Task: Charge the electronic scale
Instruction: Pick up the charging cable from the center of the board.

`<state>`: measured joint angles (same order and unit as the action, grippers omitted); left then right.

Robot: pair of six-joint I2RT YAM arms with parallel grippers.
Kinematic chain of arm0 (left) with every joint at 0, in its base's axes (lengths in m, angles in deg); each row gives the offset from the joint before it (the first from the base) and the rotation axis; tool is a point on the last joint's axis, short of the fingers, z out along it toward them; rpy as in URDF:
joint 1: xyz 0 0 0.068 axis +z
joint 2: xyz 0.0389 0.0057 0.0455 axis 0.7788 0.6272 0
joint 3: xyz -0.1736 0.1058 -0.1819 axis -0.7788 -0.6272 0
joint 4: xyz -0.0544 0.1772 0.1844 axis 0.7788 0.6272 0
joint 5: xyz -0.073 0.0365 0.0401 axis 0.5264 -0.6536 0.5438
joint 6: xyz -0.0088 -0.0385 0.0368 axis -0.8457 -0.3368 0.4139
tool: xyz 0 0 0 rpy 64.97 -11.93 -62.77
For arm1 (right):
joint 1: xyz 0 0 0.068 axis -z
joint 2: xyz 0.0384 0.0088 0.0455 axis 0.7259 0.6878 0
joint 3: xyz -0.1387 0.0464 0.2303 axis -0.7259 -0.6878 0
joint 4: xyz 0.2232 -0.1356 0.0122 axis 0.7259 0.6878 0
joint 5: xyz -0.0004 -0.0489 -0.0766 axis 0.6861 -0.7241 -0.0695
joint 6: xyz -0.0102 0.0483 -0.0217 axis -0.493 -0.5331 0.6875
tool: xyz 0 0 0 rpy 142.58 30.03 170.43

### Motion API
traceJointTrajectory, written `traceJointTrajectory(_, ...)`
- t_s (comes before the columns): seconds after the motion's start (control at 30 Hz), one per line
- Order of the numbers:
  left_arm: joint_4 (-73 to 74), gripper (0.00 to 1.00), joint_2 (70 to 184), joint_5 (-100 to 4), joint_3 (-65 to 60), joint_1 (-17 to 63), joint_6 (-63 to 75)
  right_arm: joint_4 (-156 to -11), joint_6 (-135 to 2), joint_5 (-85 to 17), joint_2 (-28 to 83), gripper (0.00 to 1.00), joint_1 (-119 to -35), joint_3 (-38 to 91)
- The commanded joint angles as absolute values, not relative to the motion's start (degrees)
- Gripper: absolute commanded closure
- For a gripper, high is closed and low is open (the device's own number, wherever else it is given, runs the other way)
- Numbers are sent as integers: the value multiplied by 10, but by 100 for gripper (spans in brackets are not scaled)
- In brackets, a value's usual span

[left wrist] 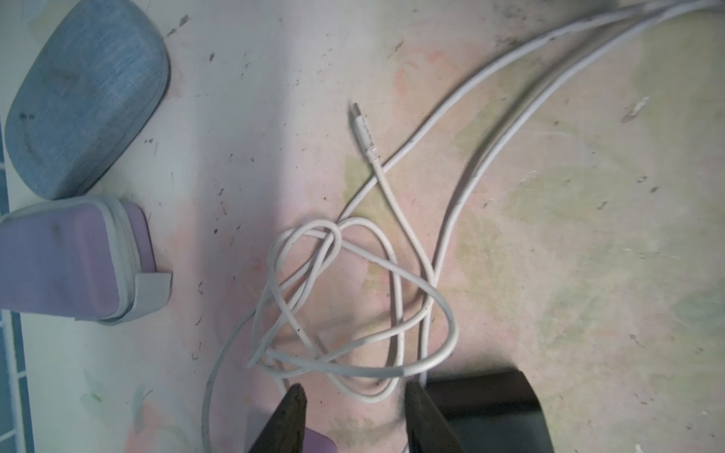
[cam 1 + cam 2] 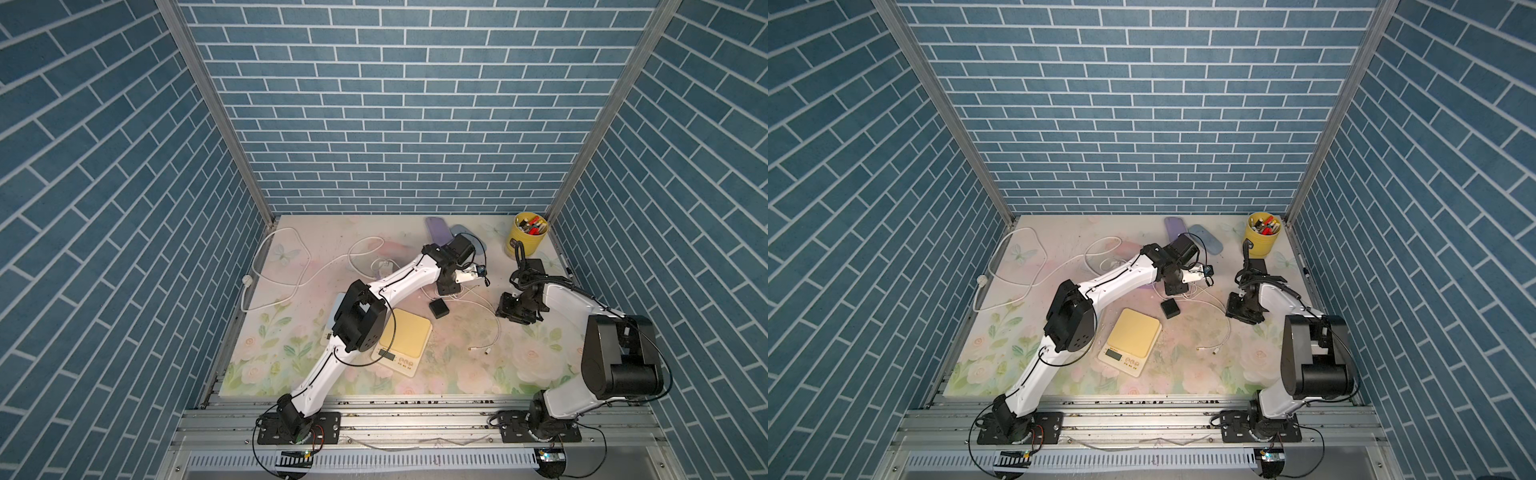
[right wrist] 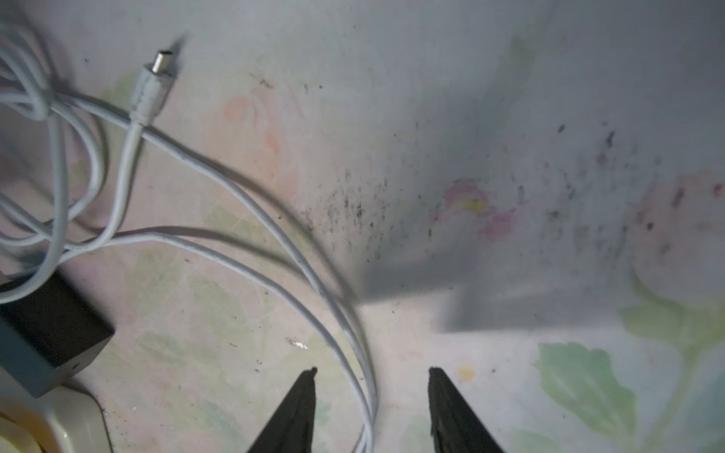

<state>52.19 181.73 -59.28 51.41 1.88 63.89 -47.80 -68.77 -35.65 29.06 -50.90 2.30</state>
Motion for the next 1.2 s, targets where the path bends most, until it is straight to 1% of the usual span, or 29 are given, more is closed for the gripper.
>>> traceJointTrajectory(0.0,507,52,1800,-569,470,13,720,-483,-705,-342,312,50,-512,31)
traceJointTrajectory(0.1,478,49,1796,-582,448,8,756,-489,-704,-339,329,50,-512,26)
traceJointTrajectory(0.23,488,49,1847,-621,510,1,766,-495,-704,-339,347,49,-513,20)
traceJointTrajectory(0.37,484,50,1888,-657,558,-7,766,-492,-704,-339,359,51,-513,22)
traceJointTrajectory(0.47,471,52,1891,-663,558,-9,772,-489,-704,-339,366,53,-513,24)
traceJointTrajectory(0.57,465,59,1888,-663,552,-9,788,-485,-704,-341,369,55,-513,27)
traceJointTrajectory(0.6,464,63,1888,-663,553,-9,792,-483,-704,-341,371,56,-513,27)
traceJointTrajectory(0.63,464,72,1888,-663,554,-9,794,-481,-704,-343,371,57,-512,28)
traceJointTrajectory(0.7,458,93,1882,-661,556,-8,791,-477,-704,-347,372,61,-513,30)
traceJointTrajectory(0.73,456,100,1876,-657,557,-8,787,-474,-704,-350,372,63,-512,28)
traceJointTrajectory(0.83,445,100,1849,-633,559,-5,767,-472,-707,-354,362,67,-512,20)
traceJointTrajectory(0.97,430,100,1805,-588,560,2,733,-471,-715,-358,336,67,-512,6)
traceJointTrajectory(1.03,423,100,1785,-567,558,4,717,-470,-720,-360,316,64,-513,2)
traceJointTrajectory(1.1,415,100,1763,-550,552,6,701,-468,-728,-363,287,56,-512,1)
traceJointTrajectory(1.17,405,100,1741,-535,542,9,687,-468,-739,-369,248,53,-512,2)
